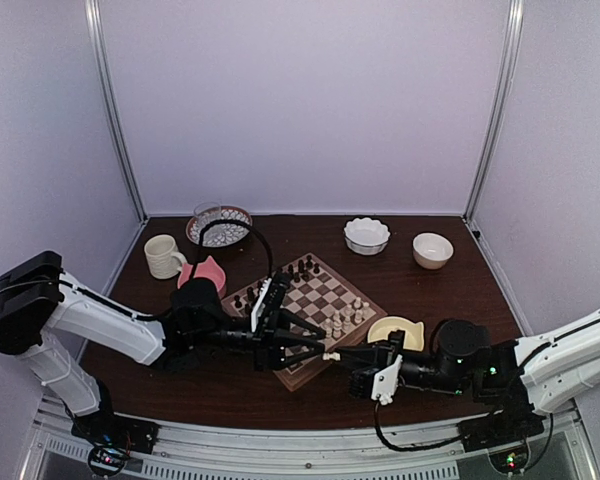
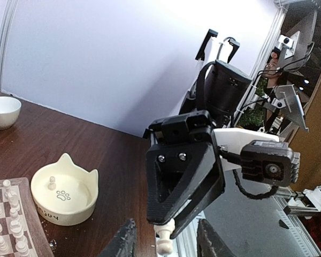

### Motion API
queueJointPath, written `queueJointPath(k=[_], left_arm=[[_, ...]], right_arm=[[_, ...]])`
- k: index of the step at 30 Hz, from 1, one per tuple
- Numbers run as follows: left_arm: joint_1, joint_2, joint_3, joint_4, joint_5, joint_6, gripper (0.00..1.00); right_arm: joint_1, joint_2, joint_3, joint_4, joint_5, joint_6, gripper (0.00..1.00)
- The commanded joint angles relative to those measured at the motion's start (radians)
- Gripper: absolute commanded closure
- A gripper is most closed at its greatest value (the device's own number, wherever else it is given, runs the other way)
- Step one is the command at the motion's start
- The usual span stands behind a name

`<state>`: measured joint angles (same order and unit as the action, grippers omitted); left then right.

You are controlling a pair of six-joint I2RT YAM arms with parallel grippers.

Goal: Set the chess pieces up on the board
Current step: Pass from the right arm to the left

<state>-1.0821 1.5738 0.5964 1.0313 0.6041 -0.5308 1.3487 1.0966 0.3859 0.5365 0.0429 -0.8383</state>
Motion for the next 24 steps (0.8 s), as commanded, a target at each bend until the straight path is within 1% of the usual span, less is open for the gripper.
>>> queueJointPath(k=[1,5,10,16,24], left_arm=[[-0.013,0.020,0.002,0.071,-0.012,-0.008,0.61],[-0.017,0.026,0.008,0.061,-0.013,-0.003,0.61],[-0.020,0.027,0.011,0.050,-0.014,0.005,0.62],[-0.024,0.026,0.014,0.042,-0.015,0.009,0.68],[-0.025,0.026,0.016,0.034,-0.018,0.014,0.69]], right_arm=[[0.005,0.003,-0.024,0.088,0.022,0.016,0.99],[0.005,0.010,-0.035,0.143,0.033,0.019,0.99],[0.004,0.039,-0.027,0.165,0.032,0.015,0.99],[0.005,0.049,-0.036,0.209,0.032,0.018,1.00],[0.005,0.055,-0.044,0.241,0.038,0.019,1.00]])
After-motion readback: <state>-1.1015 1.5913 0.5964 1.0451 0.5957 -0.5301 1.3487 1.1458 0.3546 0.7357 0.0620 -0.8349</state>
